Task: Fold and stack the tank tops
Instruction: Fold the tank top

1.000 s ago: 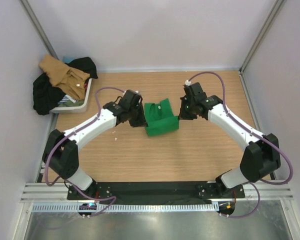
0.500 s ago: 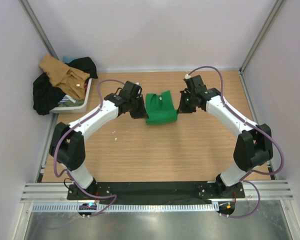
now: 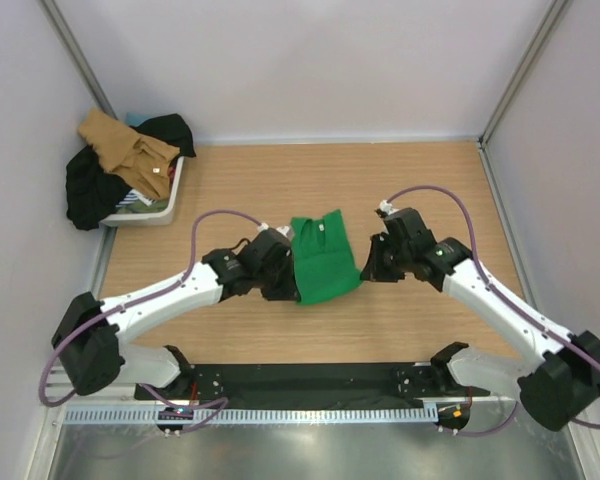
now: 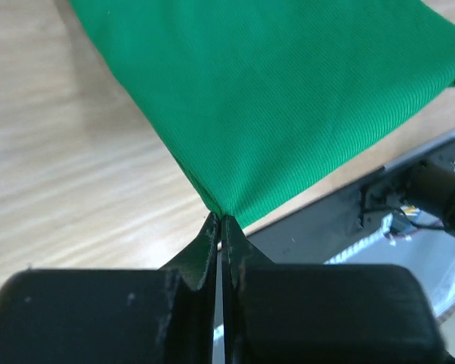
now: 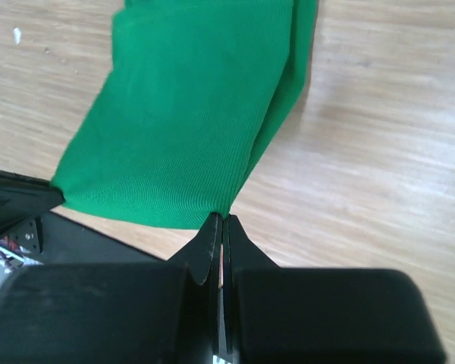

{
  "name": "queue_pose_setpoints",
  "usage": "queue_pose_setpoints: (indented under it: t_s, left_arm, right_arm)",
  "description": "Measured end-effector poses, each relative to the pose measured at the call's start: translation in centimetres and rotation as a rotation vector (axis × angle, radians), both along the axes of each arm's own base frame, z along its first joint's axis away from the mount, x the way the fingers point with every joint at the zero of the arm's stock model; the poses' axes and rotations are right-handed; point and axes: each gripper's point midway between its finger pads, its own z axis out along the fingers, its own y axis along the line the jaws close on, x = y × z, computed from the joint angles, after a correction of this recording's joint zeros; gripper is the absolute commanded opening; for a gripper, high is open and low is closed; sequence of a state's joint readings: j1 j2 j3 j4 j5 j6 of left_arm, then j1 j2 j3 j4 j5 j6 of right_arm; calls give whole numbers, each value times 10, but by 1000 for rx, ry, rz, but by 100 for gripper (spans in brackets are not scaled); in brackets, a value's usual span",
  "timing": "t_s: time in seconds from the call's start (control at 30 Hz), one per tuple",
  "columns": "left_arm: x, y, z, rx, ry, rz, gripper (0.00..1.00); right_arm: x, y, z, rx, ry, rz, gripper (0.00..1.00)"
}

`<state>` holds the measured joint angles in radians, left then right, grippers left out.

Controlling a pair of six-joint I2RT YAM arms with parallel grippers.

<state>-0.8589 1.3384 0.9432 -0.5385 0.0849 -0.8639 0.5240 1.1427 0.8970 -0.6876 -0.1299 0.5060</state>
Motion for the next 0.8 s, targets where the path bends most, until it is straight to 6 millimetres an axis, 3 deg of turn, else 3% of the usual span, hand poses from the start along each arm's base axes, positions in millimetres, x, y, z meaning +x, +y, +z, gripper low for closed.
queue_pose_setpoints:
  t_s: [0.13,0.33,0.53,0.8]
  left_arm:
    - [-23,0,9,-36,-14,-10,0]
    - [-17,2,13,-31,-32,34,0]
    - [6,-6,21,-11,-49,64,0]
    - [40,0,14,8,-20,112,0]
  right_arm:
    - [-21,-2,14,41,-31,-7,1]
    - [-24,-7,22,33,-39,-32,1]
    - [-1,-3,33,-20,-48,-52,1]
    - [30,4,42,-72,-73,-64,1]
